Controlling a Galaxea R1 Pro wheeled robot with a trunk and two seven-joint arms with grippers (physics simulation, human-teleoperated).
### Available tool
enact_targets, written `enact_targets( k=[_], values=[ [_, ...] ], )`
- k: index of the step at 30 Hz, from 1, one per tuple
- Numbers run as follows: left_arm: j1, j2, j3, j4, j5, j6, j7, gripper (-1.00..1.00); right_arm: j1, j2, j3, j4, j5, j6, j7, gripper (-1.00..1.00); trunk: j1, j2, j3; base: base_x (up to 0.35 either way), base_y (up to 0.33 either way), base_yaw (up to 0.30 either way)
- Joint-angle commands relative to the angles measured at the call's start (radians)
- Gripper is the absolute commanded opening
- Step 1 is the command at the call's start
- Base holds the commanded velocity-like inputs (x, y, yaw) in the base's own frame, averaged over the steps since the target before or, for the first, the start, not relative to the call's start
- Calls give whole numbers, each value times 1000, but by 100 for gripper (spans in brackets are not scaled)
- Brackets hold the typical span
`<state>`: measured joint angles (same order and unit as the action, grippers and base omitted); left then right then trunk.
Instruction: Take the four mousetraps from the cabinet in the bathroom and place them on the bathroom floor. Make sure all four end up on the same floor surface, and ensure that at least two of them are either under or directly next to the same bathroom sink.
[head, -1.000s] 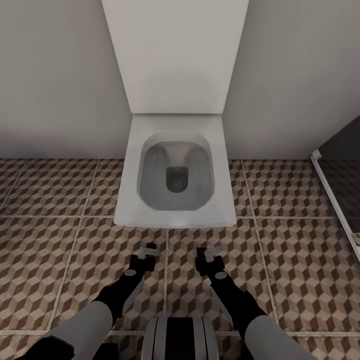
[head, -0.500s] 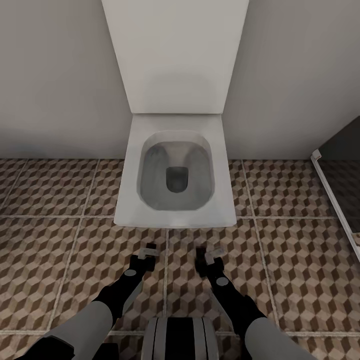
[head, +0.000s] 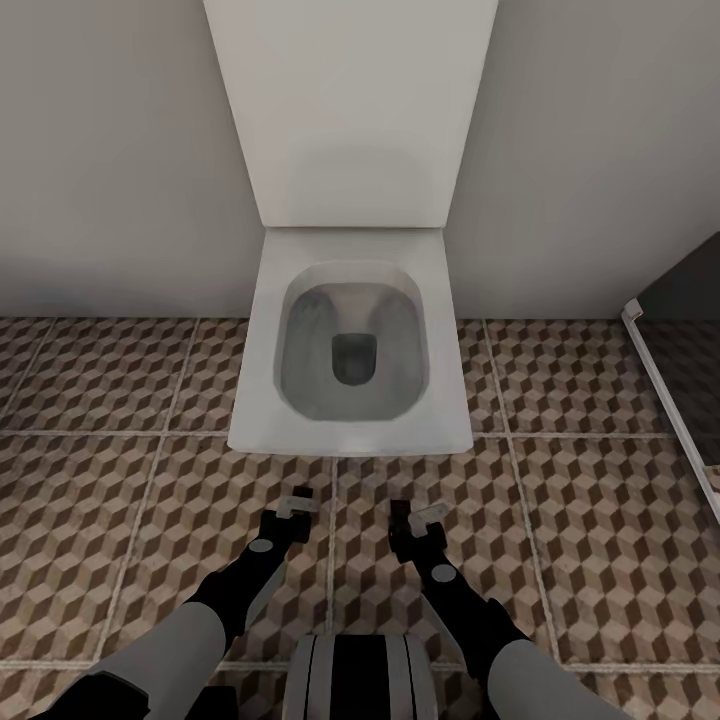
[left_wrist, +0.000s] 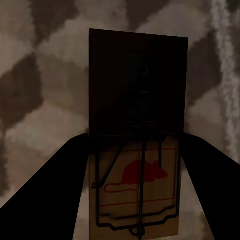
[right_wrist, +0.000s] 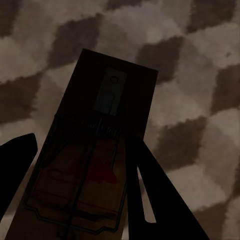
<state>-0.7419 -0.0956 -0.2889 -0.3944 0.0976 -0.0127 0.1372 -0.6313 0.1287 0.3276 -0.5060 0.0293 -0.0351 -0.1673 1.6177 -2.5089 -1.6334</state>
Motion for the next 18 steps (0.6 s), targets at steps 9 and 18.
enact_targets(
  k=[9, 18],
  values=[
    [-1, 0, -9, 0, 10, 0, 9, -100, -1, -1, 5, 1, 3, -2, -9, -100, 0, 0, 0, 0, 0, 0],
    [-1, 0, -9, 0, 10, 0, 9, -100, -1, -1, 5, 1, 3, -2, -9, -100, 0, 0, 0, 0, 0, 0]
  ],
)
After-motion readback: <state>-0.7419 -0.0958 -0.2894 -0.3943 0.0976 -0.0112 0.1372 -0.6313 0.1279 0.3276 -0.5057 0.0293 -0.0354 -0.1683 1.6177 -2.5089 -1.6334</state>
